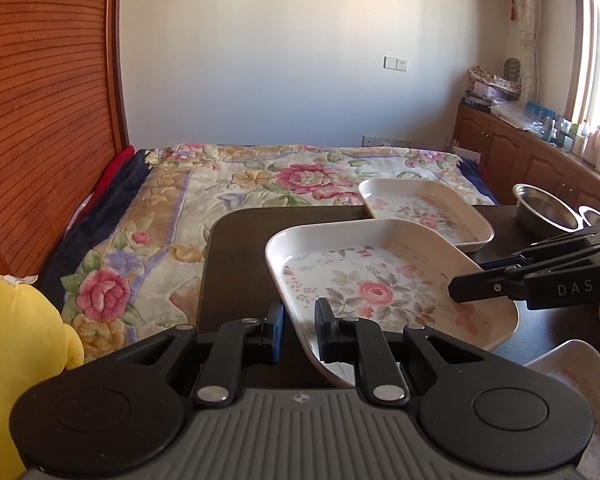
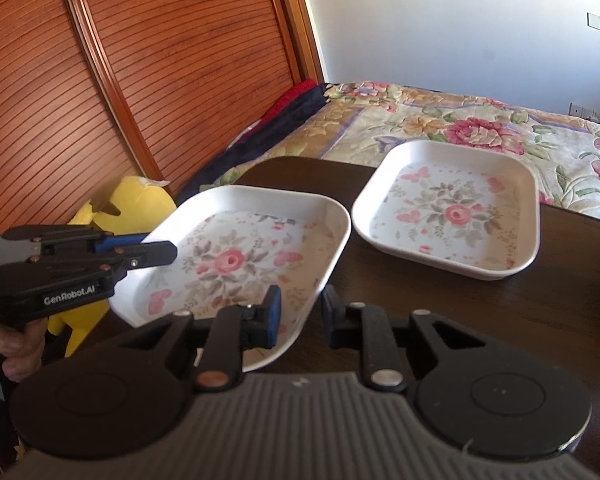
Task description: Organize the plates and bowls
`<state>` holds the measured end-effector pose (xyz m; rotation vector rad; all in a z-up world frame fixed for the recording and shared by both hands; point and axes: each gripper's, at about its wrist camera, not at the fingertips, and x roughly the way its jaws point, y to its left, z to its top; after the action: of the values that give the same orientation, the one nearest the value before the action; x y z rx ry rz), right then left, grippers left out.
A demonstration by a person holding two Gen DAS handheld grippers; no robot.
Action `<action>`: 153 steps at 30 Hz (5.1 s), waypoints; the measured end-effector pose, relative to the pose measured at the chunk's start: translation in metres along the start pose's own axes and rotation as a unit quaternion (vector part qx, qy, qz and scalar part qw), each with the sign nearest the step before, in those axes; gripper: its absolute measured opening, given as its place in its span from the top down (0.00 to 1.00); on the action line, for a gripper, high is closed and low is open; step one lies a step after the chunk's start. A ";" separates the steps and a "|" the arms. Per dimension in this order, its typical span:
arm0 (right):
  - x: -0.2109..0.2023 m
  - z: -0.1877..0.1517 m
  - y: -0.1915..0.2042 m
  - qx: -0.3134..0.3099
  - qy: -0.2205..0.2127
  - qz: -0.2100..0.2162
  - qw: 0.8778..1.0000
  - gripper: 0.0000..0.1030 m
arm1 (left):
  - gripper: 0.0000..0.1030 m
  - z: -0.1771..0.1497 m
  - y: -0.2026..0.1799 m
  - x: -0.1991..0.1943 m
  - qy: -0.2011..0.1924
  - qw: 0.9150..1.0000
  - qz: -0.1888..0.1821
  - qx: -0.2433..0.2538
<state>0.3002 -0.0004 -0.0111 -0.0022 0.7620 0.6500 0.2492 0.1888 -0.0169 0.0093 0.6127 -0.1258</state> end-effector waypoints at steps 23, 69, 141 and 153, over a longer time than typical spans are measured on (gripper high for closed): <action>-0.079 -0.028 -0.021 0.015 -0.042 -0.015 0.999 0.77 | 0.83 -0.007 -0.072 -0.051 -0.020 0.999 -0.024 0.034; -0.147 -0.117 -0.025 0.034 -0.055 -0.032 0.997 0.77 | 0.83 -0.068 -0.129 -0.087 0.012 0.997 -0.061 0.043; -0.157 -0.130 -0.006 0.011 -0.130 -0.054 0.990 0.76 | 0.60 -0.073 -0.129 -0.091 -0.018 0.998 -0.044 0.045; -0.177 -0.107 0.000 -0.019 -0.155 -0.061 0.986 0.76 | 0.60 -0.056 -0.128 -0.104 -0.043 0.997 -0.041 0.046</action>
<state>0.1362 -0.1212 0.0243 0.0172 0.4462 0.5328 0.1175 0.0763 0.0006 0.0669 0.5218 -0.2316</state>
